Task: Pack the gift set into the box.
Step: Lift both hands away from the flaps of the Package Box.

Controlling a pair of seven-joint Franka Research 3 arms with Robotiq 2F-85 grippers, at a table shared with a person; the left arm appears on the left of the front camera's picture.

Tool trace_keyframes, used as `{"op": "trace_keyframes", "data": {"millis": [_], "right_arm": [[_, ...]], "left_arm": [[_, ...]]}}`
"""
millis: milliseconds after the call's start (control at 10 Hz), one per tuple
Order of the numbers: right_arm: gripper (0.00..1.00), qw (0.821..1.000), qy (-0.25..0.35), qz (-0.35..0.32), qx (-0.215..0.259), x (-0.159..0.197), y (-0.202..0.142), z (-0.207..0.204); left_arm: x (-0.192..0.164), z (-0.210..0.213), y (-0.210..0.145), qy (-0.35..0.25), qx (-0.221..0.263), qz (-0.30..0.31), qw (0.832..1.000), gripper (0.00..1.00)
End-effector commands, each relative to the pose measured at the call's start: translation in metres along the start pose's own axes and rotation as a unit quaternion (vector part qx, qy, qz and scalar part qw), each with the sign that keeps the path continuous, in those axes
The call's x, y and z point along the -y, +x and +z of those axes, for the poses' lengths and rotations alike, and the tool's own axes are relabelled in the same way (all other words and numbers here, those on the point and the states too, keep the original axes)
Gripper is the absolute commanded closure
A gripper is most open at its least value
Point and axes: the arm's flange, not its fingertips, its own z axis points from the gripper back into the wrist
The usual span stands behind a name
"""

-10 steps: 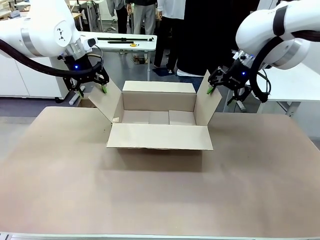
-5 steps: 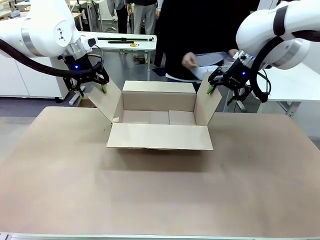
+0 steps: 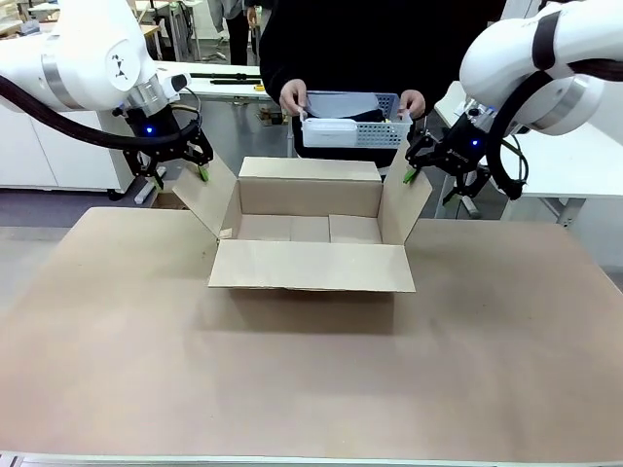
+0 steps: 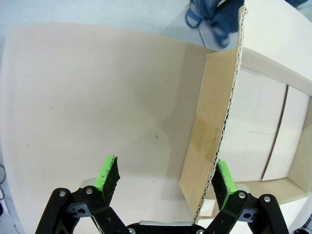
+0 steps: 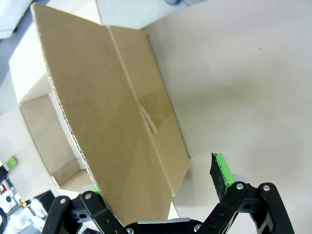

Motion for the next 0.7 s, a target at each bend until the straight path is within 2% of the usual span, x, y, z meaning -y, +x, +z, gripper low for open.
{"op": "trace_keyframes", "data": {"millis": [0,600], "right_arm": [[0.0,1.0,-0.003,0.003,-0.001,-0.0014,0.0005,0.0015],[0.0,1.0,-0.003,0.003,-0.001,-0.0014,0.0005,0.0015]], "left_arm": [[-0.0003,0.0,-0.0001,0.01,0.005,0.006,1.0,0.0],[-0.0003,0.0,-0.0001,0.01,0.005,0.006,1.0,0.0]]}}
